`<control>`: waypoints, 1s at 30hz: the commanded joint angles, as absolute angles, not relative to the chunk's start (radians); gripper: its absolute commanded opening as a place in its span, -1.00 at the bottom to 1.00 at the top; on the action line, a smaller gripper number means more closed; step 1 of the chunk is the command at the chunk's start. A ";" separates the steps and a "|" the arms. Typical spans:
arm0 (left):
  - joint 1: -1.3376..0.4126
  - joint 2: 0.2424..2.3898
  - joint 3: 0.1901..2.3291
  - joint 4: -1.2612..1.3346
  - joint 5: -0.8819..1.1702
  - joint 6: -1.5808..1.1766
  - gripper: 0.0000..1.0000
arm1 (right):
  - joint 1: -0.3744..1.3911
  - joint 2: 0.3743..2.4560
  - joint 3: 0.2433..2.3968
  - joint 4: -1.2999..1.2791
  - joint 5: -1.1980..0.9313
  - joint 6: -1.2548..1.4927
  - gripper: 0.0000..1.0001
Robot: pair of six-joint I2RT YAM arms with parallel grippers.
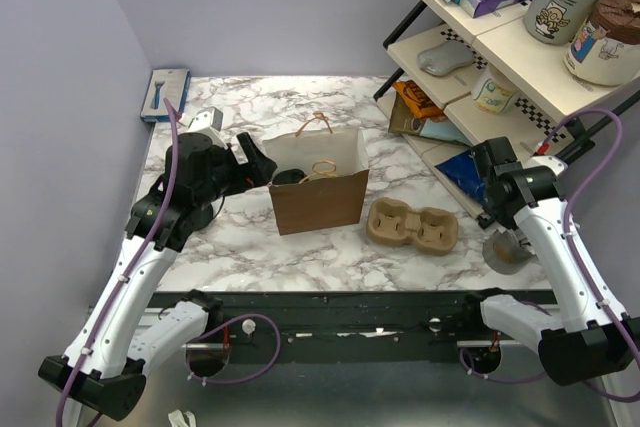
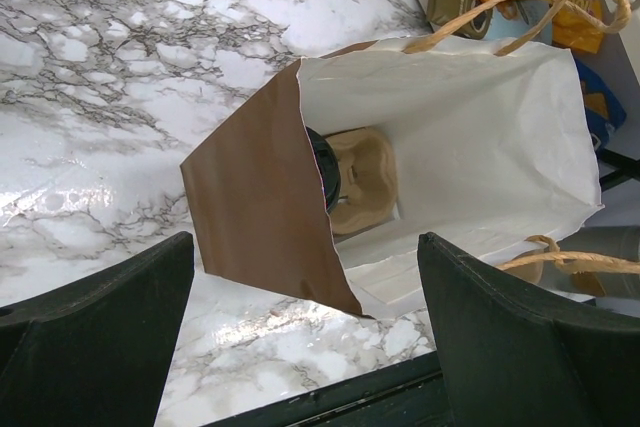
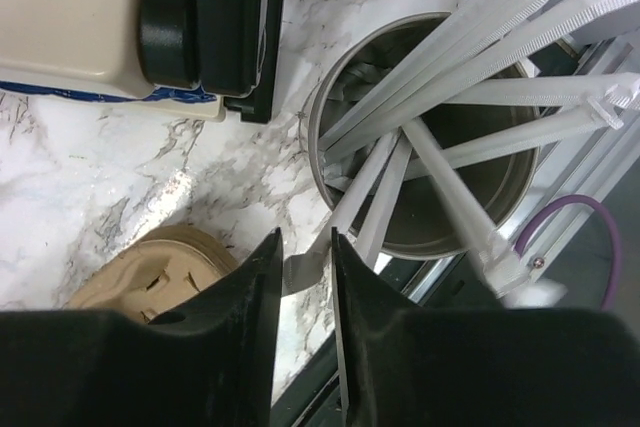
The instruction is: Pack the takeout coffee
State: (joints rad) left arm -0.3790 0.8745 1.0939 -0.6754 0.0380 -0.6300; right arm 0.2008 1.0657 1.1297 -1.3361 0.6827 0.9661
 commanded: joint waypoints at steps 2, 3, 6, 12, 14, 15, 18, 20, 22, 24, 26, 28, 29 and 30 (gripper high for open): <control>-0.373 0.879 1.123 -0.661 0.032 -0.609 0.98 | 0.193 1.072 1.114 -1.525 0.657 0.962 -0.74; -0.373 0.879 1.124 -0.661 0.032 -0.609 0.98 | 0.192 1.072 1.114 -1.525 0.660 0.963 -0.76; -0.373 0.877 1.127 -0.661 0.029 -0.607 0.98 | 0.192 1.072 1.117 -1.525 0.669 0.963 -0.88; -0.371 0.876 1.131 -0.660 0.032 -0.609 0.98 | 0.192 1.072 1.181 -1.525 0.701 0.947 -0.99; -0.371 0.874 1.131 -0.658 0.035 -0.611 0.98 | 0.192 1.071 1.225 -1.525 0.707 0.927 -0.99; -0.371 0.874 1.132 -0.658 0.037 -0.611 0.98 | 0.192 1.069 1.239 -1.525 0.716 0.920 -0.99; -0.373 0.871 1.132 -0.655 0.038 -0.612 0.98 | 0.192 1.058 1.279 -1.525 0.739 0.900 -0.99; -0.373 0.871 1.132 -0.655 0.040 -0.614 0.98 | 0.190 1.051 1.296 -1.525 0.749 0.894 -0.99; -0.371 0.873 1.134 -0.653 0.044 -0.615 0.98 | 0.192 1.046 1.333 -1.525 0.759 0.882 -0.99; -0.371 0.874 1.138 -0.653 0.051 -0.614 0.98 | 0.193 1.035 1.362 -1.526 0.755 0.851 -0.99; -0.371 0.876 1.141 -0.652 0.055 -0.614 0.98 | 0.192 1.023 1.408 -1.525 0.749 0.813 -0.99; -0.373 0.874 1.143 -0.650 0.057 -0.612 0.98 | 0.192 0.999 1.448 -1.525 0.718 0.786 -0.99; -0.373 0.874 1.143 -0.649 0.055 -0.611 0.98 | 0.190 0.991 1.463 -1.525 0.703 0.755 -0.99; -0.371 0.873 1.143 -0.649 0.057 -0.611 0.98 | 0.193 0.973 1.477 -1.522 0.652 0.740 -0.99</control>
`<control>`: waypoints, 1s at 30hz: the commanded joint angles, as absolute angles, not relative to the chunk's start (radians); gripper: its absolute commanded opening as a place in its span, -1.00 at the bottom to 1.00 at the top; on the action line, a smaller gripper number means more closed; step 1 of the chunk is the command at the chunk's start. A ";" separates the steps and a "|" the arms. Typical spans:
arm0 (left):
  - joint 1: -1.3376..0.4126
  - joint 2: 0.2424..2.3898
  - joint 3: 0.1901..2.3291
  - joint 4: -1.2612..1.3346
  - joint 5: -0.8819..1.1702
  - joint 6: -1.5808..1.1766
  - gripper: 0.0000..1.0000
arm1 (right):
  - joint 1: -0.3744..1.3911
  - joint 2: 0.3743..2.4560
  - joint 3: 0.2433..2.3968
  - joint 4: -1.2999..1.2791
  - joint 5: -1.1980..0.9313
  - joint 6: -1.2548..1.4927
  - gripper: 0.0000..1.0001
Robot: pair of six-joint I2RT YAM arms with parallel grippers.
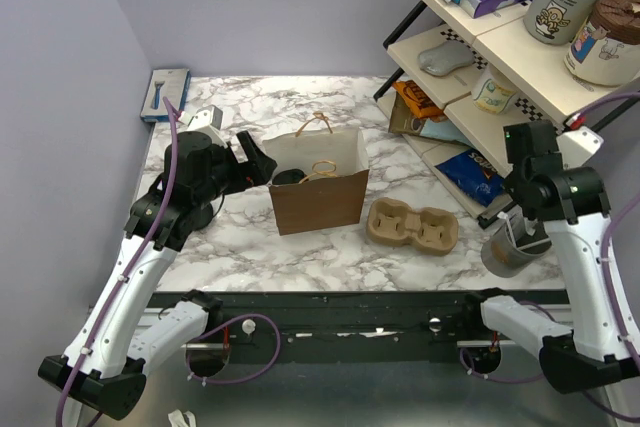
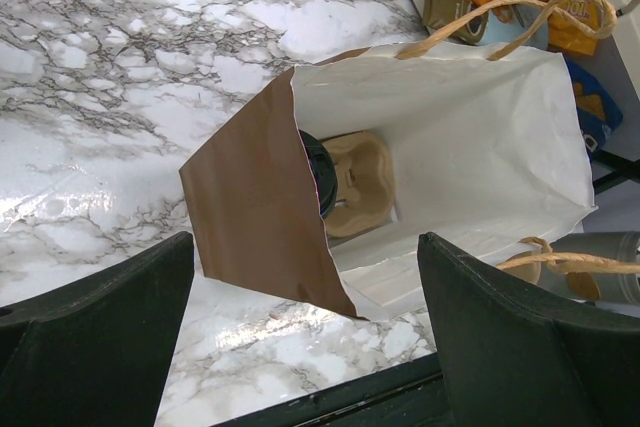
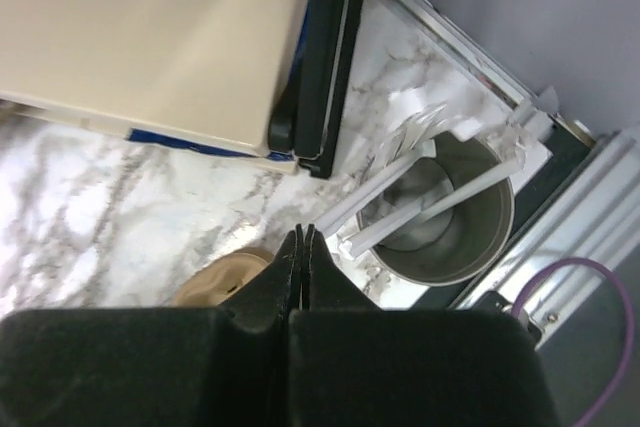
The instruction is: Pack the takeout coffee
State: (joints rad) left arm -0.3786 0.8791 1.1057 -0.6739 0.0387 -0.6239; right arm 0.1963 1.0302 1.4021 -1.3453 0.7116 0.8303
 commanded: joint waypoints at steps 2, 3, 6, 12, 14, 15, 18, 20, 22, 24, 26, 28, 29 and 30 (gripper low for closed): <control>-0.371 0.874 1.143 -0.646 0.061 -0.607 0.98 | 0.192 0.954 1.514 -1.517 0.605 0.701 -0.99; -0.371 0.876 1.144 -0.646 0.063 -0.606 0.98 | 0.192 0.944 1.523 -1.516 0.583 0.690 -0.99; -0.371 0.880 1.146 -0.643 0.072 -0.601 0.98 | 0.192 0.907 1.565 -1.506 0.497 0.644 -0.99; -0.370 0.881 1.143 -0.623 0.109 -0.603 0.98 | 0.192 0.882 1.702 -1.488 0.313 0.536 -0.99; -0.370 0.881 1.143 -0.608 0.124 -0.604 0.98 | 0.192 0.906 1.745 -1.518 0.249 0.516 -0.99; -0.371 0.882 1.143 -0.601 0.135 -0.607 0.98 | 0.192 0.910 1.759 -1.525 0.233 0.500 -0.99; -0.370 0.884 1.141 -0.589 0.137 -0.615 0.98 | 0.192 0.917 1.785 -1.525 0.190 0.483 -0.99; -0.370 0.882 1.138 -0.584 0.133 -0.615 0.98 | 0.192 0.920 1.807 -1.511 0.186 0.477 -0.99; -0.370 0.882 1.134 -0.584 0.132 -0.615 0.98 | 0.192 0.920 1.818 -1.470 0.146 0.465 -0.99; -0.371 0.882 1.131 -0.584 0.129 -0.618 0.98 | 0.192 0.916 1.816 -1.428 0.074 0.434 -0.99; -0.371 0.881 1.131 -0.583 0.129 -0.620 0.98 | 0.193 0.916 1.804 -1.355 -0.093 0.408 -0.99; -0.371 0.882 1.132 -0.584 0.129 -0.618 0.98 | 0.193 0.923 1.772 -1.257 -0.285 0.397 -0.99; -0.370 0.884 1.132 -0.584 0.126 -0.618 0.98 | 0.192 0.930 1.758 -1.218 -0.354 0.402 -0.99; -0.371 0.884 1.132 -0.584 0.126 -0.617 0.98 | 0.193 0.937 1.731 -1.177 -0.421 0.413 -0.99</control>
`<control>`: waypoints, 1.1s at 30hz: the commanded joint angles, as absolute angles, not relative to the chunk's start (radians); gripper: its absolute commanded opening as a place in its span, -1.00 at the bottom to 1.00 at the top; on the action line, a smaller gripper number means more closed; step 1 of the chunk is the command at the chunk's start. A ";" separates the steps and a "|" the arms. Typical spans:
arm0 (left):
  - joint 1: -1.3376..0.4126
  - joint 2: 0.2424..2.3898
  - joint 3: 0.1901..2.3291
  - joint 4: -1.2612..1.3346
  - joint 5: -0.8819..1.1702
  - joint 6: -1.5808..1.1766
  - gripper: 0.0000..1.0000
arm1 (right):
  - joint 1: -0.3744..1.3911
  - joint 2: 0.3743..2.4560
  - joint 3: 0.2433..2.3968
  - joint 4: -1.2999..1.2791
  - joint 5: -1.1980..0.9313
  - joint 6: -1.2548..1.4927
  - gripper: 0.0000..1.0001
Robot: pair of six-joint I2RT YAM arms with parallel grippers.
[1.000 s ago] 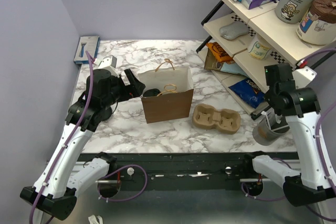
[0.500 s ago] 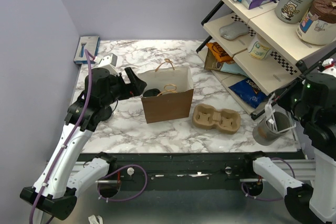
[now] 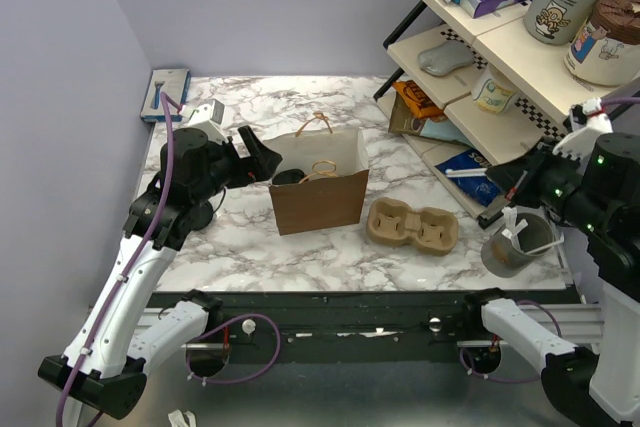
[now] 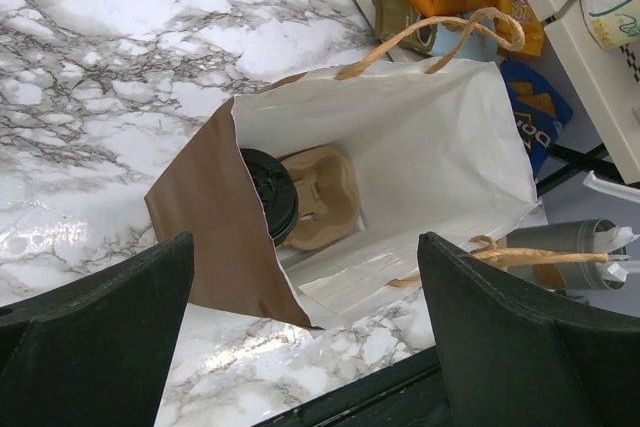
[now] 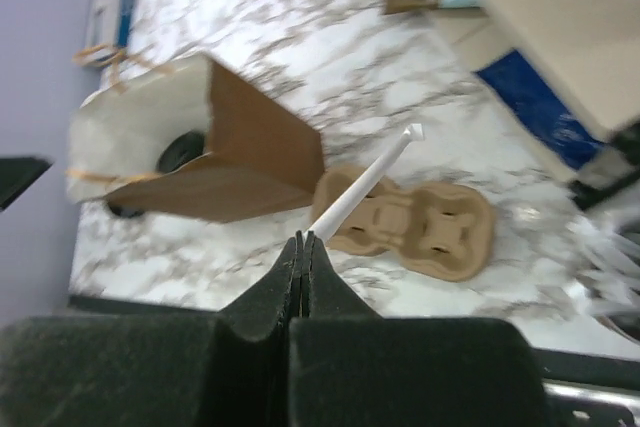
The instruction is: Pack the takeout coffee
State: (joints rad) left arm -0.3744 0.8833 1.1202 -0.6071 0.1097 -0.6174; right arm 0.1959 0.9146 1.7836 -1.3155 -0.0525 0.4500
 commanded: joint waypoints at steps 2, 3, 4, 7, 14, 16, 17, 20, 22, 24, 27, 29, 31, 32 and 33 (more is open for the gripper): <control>-0.370 0.885 1.135 -0.586 0.124 -0.614 0.98 | 0.192 0.983 1.710 -1.057 -0.639 0.442 -0.99; -0.370 0.885 1.135 -0.586 0.124 -0.612 0.98 | 0.192 0.998 1.706 -1.022 -0.700 0.448 -0.99; -0.368 0.888 1.135 -0.587 0.121 -0.612 0.98 | 0.192 1.021 1.715 -0.981 -0.766 0.452 -0.99; -0.368 0.888 1.128 -0.587 0.118 -0.614 0.98 | 0.207 1.078 1.747 -0.915 -0.776 0.463 -0.99; -0.365 0.890 1.120 -0.583 0.107 -0.621 0.98 | 0.398 1.233 1.869 -0.877 -0.663 0.430 -0.99; -0.362 0.887 1.117 -0.584 0.101 -0.621 0.98 | 0.425 1.296 1.942 -0.961 -0.565 0.410 -0.99; -0.361 0.885 1.115 -0.583 0.098 -0.621 0.98 | 0.431 1.310 1.978 -0.997 -0.527 0.399 -0.99; -0.362 0.879 1.106 -0.575 0.100 -0.626 0.98 | 0.436 1.298 2.025 -1.017 -0.371 0.397 -0.99; -0.359 0.876 1.103 -0.575 0.100 -0.629 0.98 | 0.436 1.290 2.023 -0.999 -0.362 0.393 -0.99; -0.360 0.876 1.104 -0.578 0.100 -0.630 0.98 | 0.436 1.290 2.023 -0.993 -0.371 0.391 -0.99; -0.359 0.876 1.109 -0.581 0.097 -0.630 0.98 | 0.442 1.339 2.048 -1.040 -0.426 0.380 -0.99; -0.359 0.874 1.109 -0.584 0.095 -0.630 0.98 | 0.469 1.367 2.057 -1.104 -0.428 0.359 -0.99; -0.359 0.874 1.104 -0.584 0.092 -0.632 0.98 | 0.486 1.397 2.057 -1.146 -0.359 0.347 -0.99; -0.359 0.874 1.103 -0.584 0.091 -0.634 0.98 | 0.501 1.407 2.065 -1.160 -0.329 0.342 -0.99; -0.359 0.874 1.101 -0.587 0.087 -0.637 0.98 | 0.506 1.417 2.075 -1.176 -0.305 0.338 -0.99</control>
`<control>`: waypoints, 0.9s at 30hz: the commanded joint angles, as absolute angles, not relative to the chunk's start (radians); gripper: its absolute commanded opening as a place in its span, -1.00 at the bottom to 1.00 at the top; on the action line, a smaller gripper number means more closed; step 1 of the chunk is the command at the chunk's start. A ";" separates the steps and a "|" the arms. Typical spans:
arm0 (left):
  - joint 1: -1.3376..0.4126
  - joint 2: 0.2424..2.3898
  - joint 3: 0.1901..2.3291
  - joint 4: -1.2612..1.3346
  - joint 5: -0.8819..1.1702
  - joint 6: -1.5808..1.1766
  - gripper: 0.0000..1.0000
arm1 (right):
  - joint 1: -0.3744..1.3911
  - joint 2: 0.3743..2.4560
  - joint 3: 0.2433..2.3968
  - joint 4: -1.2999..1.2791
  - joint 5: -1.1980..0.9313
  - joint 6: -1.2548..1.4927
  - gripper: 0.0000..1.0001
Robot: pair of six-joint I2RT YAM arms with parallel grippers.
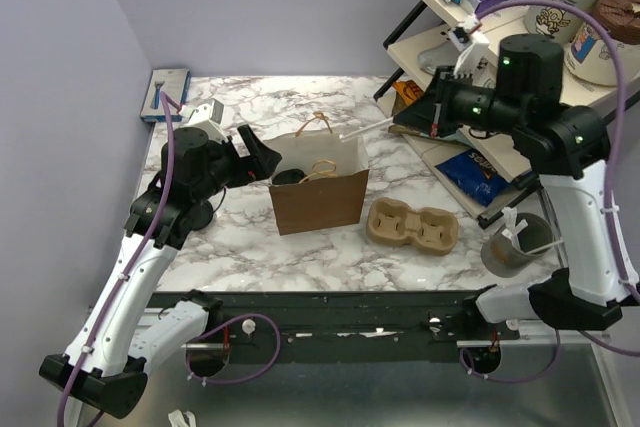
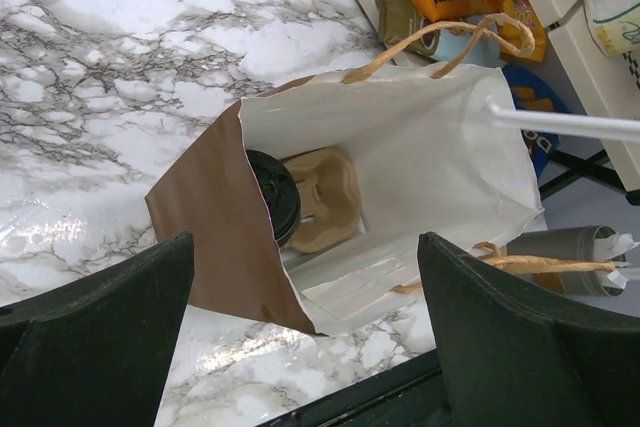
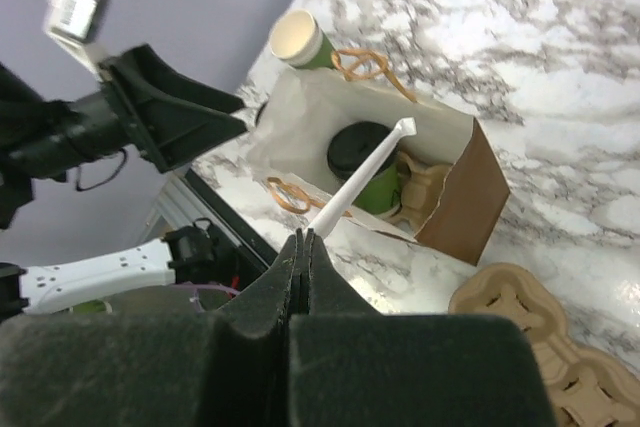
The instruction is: Pack the takeout coffee
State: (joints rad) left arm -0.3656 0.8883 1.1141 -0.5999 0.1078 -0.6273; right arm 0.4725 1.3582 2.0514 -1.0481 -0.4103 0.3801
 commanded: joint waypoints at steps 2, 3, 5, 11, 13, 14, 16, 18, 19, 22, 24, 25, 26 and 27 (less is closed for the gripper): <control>-0.357 0.877 1.100 -0.595 0.081 -0.638 0.98 | 0.518 1.442 2.083 -1.207 -0.299 0.331 -0.99; -0.357 0.877 1.100 -0.595 0.081 -0.640 0.98 | 0.525 1.446 2.080 -1.207 -0.296 0.330 -0.99; -0.357 0.882 1.098 -0.598 0.083 -0.640 0.98 | 0.546 1.466 2.074 -1.212 -0.252 0.340 -0.99; -0.356 0.877 1.091 -0.606 0.075 -0.637 0.98 | 0.566 1.584 2.059 -1.241 -0.199 0.357 -0.96; -0.356 0.876 1.088 -0.607 0.069 -0.637 0.98 | 0.580 1.611 2.060 -1.229 -0.201 0.354 -0.72; -0.356 0.876 1.088 -0.610 0.068 -0.638 0.98 | 0.584 1.618 2.062 -1.224 -0.199 0.350 -0.65; -0.356 0.874 1.091 -0.620 0.051 -0.641 0.98 | 0.595 1.638 2.063 -1.220 -0.190 0.348 -0.24; -0.354 0.873 1.089 -0.630 0.043 -0.643 0.98 | 0.597 1.640 2.066 -1.216 -0.190 0.350 0.06; -0.354 0.871 1.086 -0.630 0.043 -0.643 0.98 | 0.597 1.635 2.060 -1.201 -0.190 0.348 0.15; -0.354 0.864 1.091 -0.632 0.044 -0.647 0.98 | 0.597 1.596 2.037 -1.163 -0.196 0.351 0.74; -0.354 0.859 1.092 -0.635 0.040 -0.652 0.98 | 0.597 1.576 2.022 -1.144 -0.189 0.354 1.00; -0.354 0.854 1.095 -0.638 0.035 -0.652 0.98 | 0.597 1.560 2.008 -1.114 -0.187 0.359 1.00; -0.353 0.853 1.098 -0.652 0.022 -0.653 0.98 | 0.597 1.533 1.996 -1.100 -0.164 0.364 1.00; -0.353 0.850 1.101 -0.663 0.011 -0.657 0.98 | 0.597 1.514 1.961 -1.085 -0.144 0.377 1.00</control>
